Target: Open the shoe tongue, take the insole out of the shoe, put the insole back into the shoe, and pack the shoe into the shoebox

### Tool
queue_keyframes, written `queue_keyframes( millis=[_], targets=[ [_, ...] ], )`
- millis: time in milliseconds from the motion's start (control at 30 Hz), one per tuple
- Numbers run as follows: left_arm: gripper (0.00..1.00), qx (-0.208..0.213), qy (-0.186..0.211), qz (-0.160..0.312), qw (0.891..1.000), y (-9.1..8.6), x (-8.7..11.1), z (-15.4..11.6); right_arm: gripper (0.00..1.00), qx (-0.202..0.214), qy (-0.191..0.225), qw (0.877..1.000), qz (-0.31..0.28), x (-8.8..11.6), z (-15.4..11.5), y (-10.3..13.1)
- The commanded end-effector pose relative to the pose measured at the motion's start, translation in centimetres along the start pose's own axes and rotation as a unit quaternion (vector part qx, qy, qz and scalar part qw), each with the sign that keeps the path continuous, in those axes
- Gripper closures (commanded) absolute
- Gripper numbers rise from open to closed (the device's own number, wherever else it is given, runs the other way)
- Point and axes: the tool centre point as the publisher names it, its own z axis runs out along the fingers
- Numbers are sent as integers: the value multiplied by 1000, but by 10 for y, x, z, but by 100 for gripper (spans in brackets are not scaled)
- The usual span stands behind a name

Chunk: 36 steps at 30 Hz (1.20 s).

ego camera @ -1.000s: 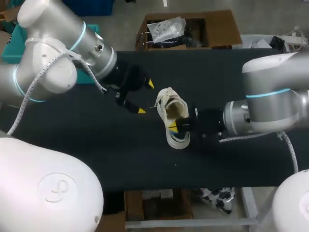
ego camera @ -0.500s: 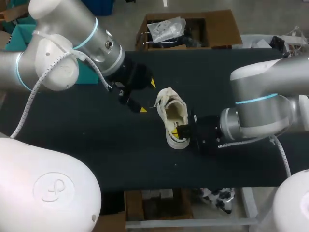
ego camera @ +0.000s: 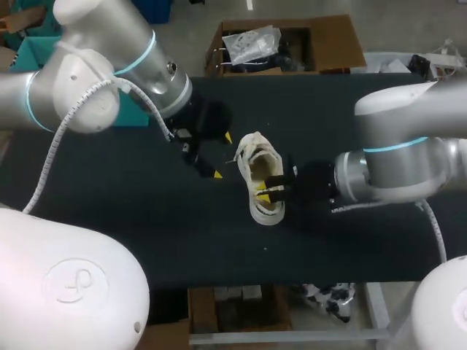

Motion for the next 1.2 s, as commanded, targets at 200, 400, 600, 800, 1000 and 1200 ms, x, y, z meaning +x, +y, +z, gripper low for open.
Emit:
queue_keyframes(
  millis=[200, 400, 600, 800, 1000, 1200],
  targets=[
    [0, -102, 1, -5, 995, -11, -2, 1, 0, 62, -37, 997, -37, 16, -72, -16],
    [0, -112, 9, -69, 991, -13, 2, 12, 0, 62, -37, 997, -37, 16, -72, -16],
    [0, -96, 76, -301, 946, -11, 9, 37, 0, 98, -55, 989, -96, 12, -106, -3],
    [0, -183, 51, -400, 897, -13, 14, 49, 0, 223, -145, 929, -258, 14, -160, 4],
    [0, -183, 51, -400, 897, -13, 14, 49, 0, 240, -179, 905, -303, 13, -170, 2],
    [0, -183, 51, -400, 897, -13, 14, 49, 0, 240, -179, 905, -303, 13, -170, 2]
  ],
)
